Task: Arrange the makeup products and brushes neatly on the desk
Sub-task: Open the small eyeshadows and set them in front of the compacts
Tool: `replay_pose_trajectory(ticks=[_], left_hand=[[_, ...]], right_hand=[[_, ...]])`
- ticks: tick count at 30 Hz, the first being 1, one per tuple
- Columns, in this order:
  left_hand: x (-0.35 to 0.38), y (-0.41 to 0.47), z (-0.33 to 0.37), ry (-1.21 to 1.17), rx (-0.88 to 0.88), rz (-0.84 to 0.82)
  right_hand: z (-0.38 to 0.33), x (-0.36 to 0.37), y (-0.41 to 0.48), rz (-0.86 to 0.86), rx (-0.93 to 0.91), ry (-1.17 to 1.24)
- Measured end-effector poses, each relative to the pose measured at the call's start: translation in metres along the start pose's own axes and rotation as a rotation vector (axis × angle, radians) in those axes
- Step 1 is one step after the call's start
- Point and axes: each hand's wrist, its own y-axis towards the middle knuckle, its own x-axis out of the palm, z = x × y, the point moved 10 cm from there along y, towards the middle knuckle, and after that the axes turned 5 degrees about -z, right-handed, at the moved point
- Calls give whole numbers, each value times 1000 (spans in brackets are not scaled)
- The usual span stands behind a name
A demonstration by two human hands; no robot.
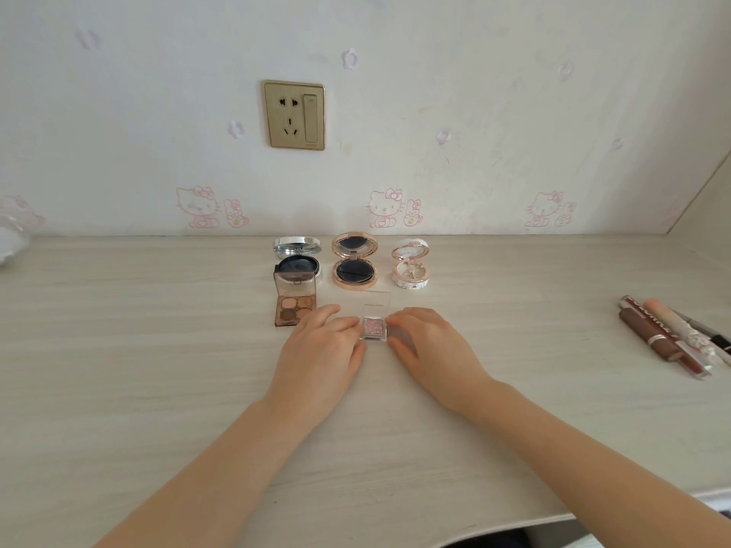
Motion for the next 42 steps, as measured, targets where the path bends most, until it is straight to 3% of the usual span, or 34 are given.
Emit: replay_pose_trajectory(ticks=[28, 42], left_hand=[[10, 3, -17, 121, -85, -75], [-6, -1, 26, 30, 47, -24]], right_hand=[[-3, 8, 29, 6, 19, 21], [14, -12, -10, -19, 19, -99]])
